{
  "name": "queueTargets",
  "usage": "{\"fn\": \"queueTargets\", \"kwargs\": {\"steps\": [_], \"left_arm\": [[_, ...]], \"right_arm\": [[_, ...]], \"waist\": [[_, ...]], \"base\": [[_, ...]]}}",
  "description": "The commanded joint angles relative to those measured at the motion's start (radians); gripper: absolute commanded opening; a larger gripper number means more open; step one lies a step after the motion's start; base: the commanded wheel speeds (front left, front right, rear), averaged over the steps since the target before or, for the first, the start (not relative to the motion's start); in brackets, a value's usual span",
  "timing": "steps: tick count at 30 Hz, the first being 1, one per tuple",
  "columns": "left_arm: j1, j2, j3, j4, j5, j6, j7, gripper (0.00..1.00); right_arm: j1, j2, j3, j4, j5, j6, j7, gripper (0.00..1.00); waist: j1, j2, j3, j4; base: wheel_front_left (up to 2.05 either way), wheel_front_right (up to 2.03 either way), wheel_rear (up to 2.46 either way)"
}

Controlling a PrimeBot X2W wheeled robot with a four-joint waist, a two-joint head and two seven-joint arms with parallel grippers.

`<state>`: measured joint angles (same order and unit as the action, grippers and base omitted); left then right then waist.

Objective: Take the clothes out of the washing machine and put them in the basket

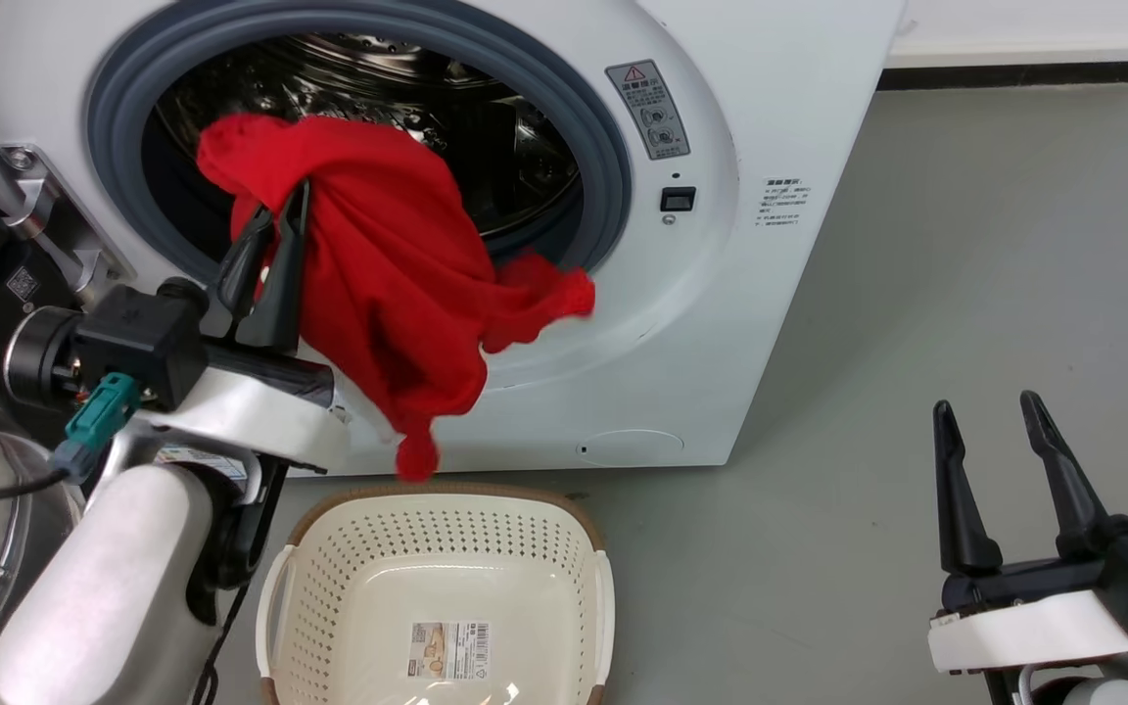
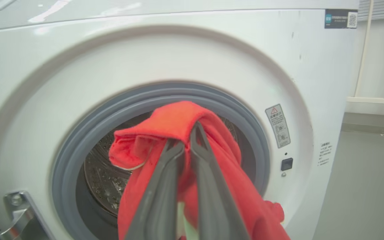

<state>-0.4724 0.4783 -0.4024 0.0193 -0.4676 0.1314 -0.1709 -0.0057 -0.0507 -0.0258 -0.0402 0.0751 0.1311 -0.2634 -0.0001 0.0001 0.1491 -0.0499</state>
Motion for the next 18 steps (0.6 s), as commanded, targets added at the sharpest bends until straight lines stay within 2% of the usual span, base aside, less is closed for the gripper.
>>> {"fn": "queueTargets", "kwargs": {"steps": [1, 9, 18], "left_arm": [[0.020, 0.016, 0.005, -0.055, 0.012, 0.014, 0.014, 0.00], [0.079, 0.066, 0.017, -0.246, 0.028, 0.063, 0.064, 0.00], [0.127, 0.109, 0.029, -0.387, 0.044, 0.095, 0.105, 0.00]], "right_arm": [[0.010, 0.001, -0.002, -0.002, -0.006, -0.001, -0.002, 1.00], [0.028, 0.001, -0.001, 0.002, -0.003, -0.001, -0.002, 1.00], [0.049, 0.001, -0.004, 0.005, -0.003, -0.001, -0.002, 1.00]], "waist": [[0.0001, -0.0001, -0.005, 0.006], [0.0001, -0.0001, -0.024, 0.014], [0.0001, -0.0001, -0.047, 0.035]], "base": [[0.00, 0.00, 0.00], [0.00, 0.00, 0.00], [0.00, 0.00, 0.00]]}}
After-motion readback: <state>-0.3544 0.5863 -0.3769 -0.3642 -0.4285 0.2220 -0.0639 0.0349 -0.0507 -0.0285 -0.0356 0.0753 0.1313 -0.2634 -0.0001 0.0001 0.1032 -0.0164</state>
